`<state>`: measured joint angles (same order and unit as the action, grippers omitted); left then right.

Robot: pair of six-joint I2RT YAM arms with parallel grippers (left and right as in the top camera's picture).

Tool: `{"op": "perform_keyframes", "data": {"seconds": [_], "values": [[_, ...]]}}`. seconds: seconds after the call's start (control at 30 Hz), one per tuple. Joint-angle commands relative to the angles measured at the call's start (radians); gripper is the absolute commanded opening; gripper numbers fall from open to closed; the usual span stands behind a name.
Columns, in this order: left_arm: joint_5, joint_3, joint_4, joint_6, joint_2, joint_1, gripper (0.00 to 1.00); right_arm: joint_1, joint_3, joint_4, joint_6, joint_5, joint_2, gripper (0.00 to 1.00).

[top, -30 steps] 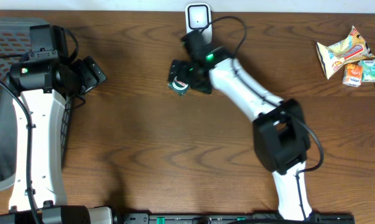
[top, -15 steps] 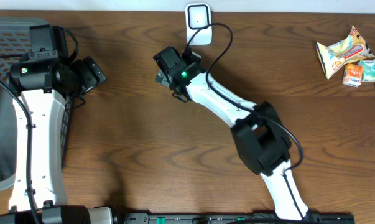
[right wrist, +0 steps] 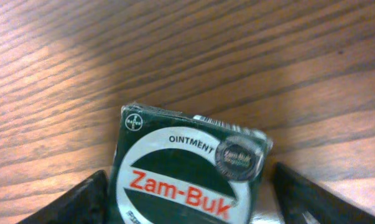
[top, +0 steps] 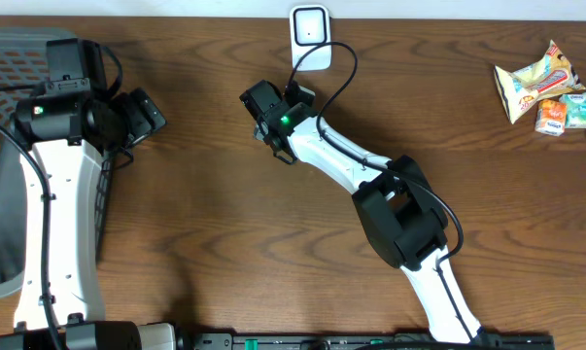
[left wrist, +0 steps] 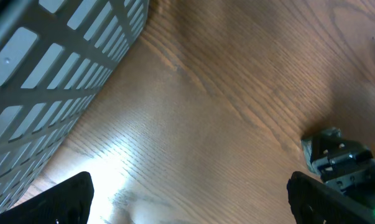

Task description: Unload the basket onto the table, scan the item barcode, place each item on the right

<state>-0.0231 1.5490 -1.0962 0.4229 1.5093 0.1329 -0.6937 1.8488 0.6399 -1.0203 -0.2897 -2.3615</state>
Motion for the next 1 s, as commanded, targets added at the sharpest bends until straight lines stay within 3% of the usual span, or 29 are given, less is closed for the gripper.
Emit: {"op": "perform_keyframes", "data": {"seconds": [0.0,0.4,0.57,0.73,0.97], "values": [[0.006,0.007,-0.002,0.009,0.0,0.002,0.98,0.015,-0.005,0.014,0.084,-0.041,-0.018,0.71],[0.006,0.007,-0.003,0.009,0.0,0.002,0.98,0.097,-0.003,0.158,0.459,-0.039,0.039,0.72],[0.006,0.007,-0.002,0.009,0.0,0.002,0.98,0.184,-0.003,0.199,0.719,0.176,0.123,0.79],[0.006,0.007,-0.003,0.009,0.0,0.002,0.98,0.24,-0.003,0.249,0.713,0.421,0.127,0.85],[0.006,0.007,-0.003,0.009,0.0,0.002,0.98,0.247,-0.013,0.304,0.556,0.423,0.109,0.87]]}}
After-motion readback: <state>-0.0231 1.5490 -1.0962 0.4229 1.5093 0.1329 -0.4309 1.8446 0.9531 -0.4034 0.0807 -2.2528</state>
